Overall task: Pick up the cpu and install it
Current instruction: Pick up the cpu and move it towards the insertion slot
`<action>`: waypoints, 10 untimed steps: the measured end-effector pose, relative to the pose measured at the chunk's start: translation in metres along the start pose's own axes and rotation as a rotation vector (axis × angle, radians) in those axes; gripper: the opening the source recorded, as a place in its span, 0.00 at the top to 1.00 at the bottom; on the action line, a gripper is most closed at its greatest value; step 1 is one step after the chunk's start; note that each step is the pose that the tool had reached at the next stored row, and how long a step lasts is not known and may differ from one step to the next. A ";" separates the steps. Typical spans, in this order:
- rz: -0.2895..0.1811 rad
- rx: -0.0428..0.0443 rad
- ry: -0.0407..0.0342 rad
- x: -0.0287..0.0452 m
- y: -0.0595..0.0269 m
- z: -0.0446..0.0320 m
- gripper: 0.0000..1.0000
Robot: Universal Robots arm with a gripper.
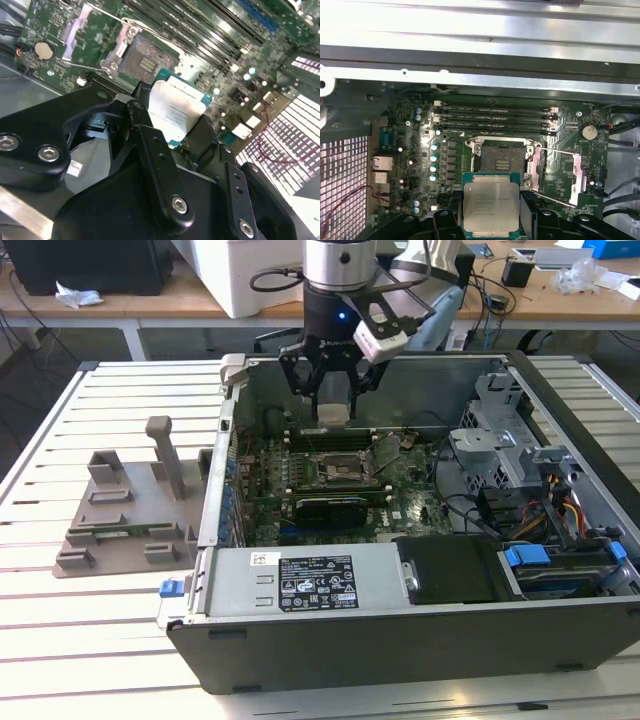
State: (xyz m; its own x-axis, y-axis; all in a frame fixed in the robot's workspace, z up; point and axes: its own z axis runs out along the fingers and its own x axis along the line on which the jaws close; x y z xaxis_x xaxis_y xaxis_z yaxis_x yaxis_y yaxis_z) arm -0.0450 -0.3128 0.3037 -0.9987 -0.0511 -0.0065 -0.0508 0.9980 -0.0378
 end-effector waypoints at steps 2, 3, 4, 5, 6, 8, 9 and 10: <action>-0.001 0.0119 0.0006 -0.0042 0.0004 0.0022 0.46; -0.002 0.0250 0.0012 -0.0065 0.0007 0.0031 0.46; -0.003 0.0363 0.0018 -0.0082 0.0010 0.0037 0.46; -0.004 0.0435 0.0022 -0.0096 0.0013 0.0045 0.46; -0.006 0.0464 0.0022 -0.0118 0.0016 0.0065 0.46; -0.009 0.0465 0.0022 -0.0140 0.0017 0.0096 0.46; -0.010 0.0465 0.0023 -0.0147 0.0017 0.0111 0.46; -0.010 0.0464 0.0022 -0.0156 0.0018 0.0135 0.46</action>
State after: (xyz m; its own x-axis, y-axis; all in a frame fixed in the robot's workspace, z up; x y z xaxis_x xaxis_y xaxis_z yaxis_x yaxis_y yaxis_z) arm -0.0294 -0.3108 0.2902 -0.9981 -0.0609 -0.0037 -0.0604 0.9946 -0.0842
